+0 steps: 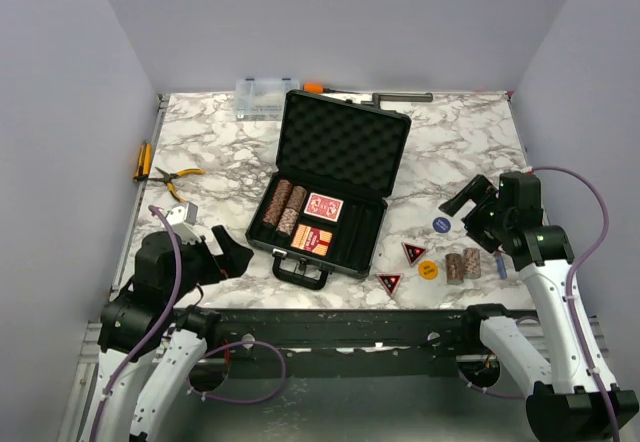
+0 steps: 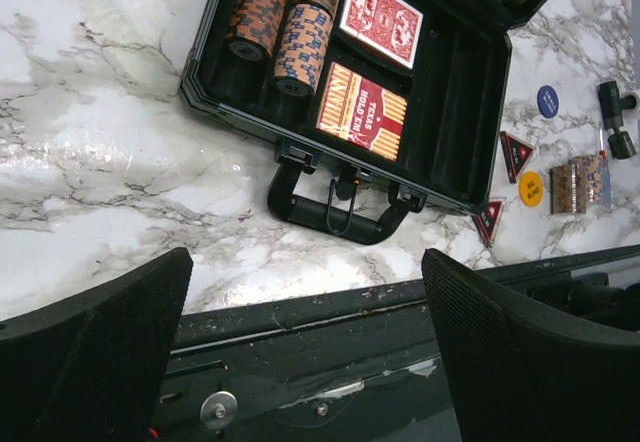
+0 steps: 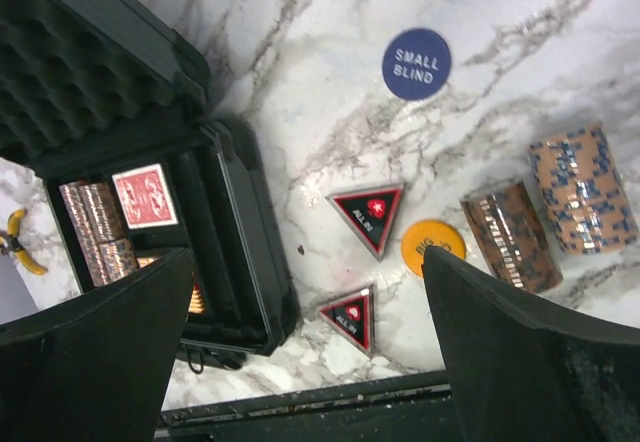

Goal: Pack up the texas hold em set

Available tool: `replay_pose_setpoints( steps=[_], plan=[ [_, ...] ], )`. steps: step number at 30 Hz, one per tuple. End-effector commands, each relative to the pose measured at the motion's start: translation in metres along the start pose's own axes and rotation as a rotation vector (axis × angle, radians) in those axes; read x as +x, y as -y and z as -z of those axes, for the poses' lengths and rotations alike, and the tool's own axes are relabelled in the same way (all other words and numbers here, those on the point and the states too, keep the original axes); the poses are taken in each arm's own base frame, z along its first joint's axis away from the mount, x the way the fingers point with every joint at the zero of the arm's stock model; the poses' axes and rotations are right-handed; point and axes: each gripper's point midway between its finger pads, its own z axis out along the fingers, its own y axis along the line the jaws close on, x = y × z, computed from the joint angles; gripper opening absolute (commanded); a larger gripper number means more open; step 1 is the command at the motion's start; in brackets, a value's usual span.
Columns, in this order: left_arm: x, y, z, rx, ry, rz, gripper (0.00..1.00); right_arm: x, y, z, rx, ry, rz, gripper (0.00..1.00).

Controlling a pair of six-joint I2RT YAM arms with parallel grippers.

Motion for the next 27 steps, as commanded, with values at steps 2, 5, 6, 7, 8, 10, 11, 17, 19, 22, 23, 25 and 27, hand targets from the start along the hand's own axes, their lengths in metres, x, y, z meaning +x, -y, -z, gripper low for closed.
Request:
replay_pose_setpoints(
  steps=[2, 5, 6, 7, 8, 10, 11, 17, 19, 22, 23, 25, 27],
  plan=[
    [-0.004, 0.001, -0.007, -0.005, 0.013, 0.022, 0.95, 0.026, 0.036, 0.004, 0.170, -0.093, -0.044, 1.00],
    [-0.004, -0.002, -0.009, -0.017, 0.018, 0.036, 0.94, 0.038, 0.045, 0.004, 0.221, -0.170, -0.026, 1.00],
    [-0.004, -0.002, -0.009, -0.021, 0.018, 0.041, 0.93, 0.045, 0.043, 0.005, 0.215, -0.214, -0.026, 1.00],
    [-0.004, -0.002, -0.011, -0.022, 0.016, 0.043, 0.92, 0.049, 0.044, 0.006, 0.220, -0.235, -0.020, 1.00],
    [-0.004, -0.003, -0.012, -0.025, 0.016, 0.046, 0.92, 0.052, 0.045, 0.007, 0.218, -0.258, -0.013, 1.00],
    [-0.004, -0.003, -0.014, -0.029, 0.016, 0.050, 0.92, 0.058, 0.043, 0.009, 0.203, -0.291, 0.004, 1.00],
    [-0.004, -0.003, -0.015, -0.031, 0.013, 0.051, 0.91, 0.059, 0.042, 0.009, 0.194, -0.303, 0.010, 1.00],
    [-0.004, -0.007, -0.017, -0.050, 0.014, 0.063, 0.89, 0.068, 0.029, 0.014, 0.108, -0.368, 0.043, 1.00],
    [-0.003, -0.009, -0.020, -0.064, 0.005, 0.067, 0.88, 0.071, 0.029, 0.015, 0.103, -0.391, 0.052, 1.00],
    [-0.001, -0.011, -0.025, -0.084, -0.022, 0.071, 0.86, 0.076, 0.034, 0.016, 0.118, -0.420, 0.075, 1.00],
    [0.000, -0.010, -0.026, -0.084, -0.032, 0.073, 0.85, 0.078, 0.035, 0.015, 0.121, -0.432, 0.084, 1.00],
    [0.000, -0.011, -0.028, -0.087, -0.039, 0.072, 0.82, 0.080, 0.039, 0.013, 0.131, -0.450, 0.102, 1.00],
    [0.000, -0.011, -0.028, -0.088, -0.033, 0.075, 0.82, 0.080, 0.040, 0.010, 0.136, -0.462, 0.117, 1.00]
  ],
)
